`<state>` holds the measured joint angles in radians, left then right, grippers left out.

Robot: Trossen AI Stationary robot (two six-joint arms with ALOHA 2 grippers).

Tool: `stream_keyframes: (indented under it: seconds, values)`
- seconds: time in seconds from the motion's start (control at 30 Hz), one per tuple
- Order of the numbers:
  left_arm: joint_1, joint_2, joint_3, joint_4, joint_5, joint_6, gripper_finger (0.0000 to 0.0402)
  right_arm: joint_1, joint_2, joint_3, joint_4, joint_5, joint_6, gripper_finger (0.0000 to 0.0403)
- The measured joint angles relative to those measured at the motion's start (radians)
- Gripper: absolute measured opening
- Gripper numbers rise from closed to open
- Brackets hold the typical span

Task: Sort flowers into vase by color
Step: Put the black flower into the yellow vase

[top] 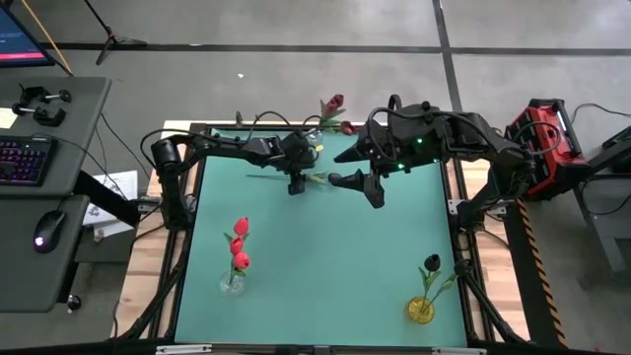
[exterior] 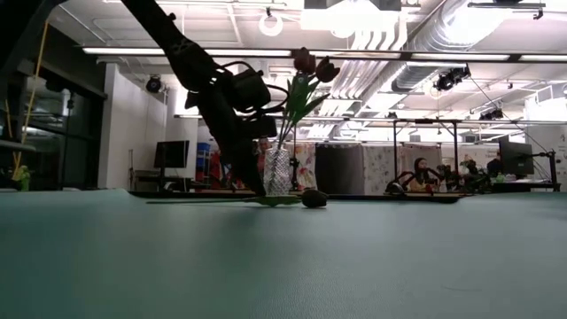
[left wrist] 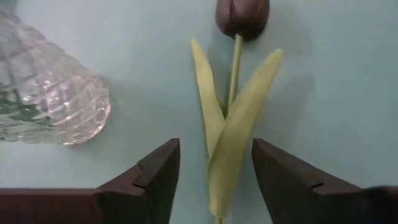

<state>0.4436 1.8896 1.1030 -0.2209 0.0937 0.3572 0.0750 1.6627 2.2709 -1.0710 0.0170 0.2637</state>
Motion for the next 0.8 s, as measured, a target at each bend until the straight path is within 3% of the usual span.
stream_keyframes:
  seconds: [0.2, 0.4, 0.8]
  values:
    - [-0.032, 0.0, 0.0, -0.022, 0.0, 0.056, 0.0116, 0.0, 0.0, 0.0, 0.0, -0.001, -0.01, 0.0266]
    - [-0.058, 0.0, 0.0, -0.048, -0.011, 0.055, 0.0015, 0.0, 0.0, 0.0, 0.0, -0.001, -0.018, 0.0266]
    - [-0.06, -0.051, -0.001, -0.168, -0.017, 0.018, 0.0, 0.0, 0.0, 0.0, -0.001, -0.002, -0.018, 0.0266]
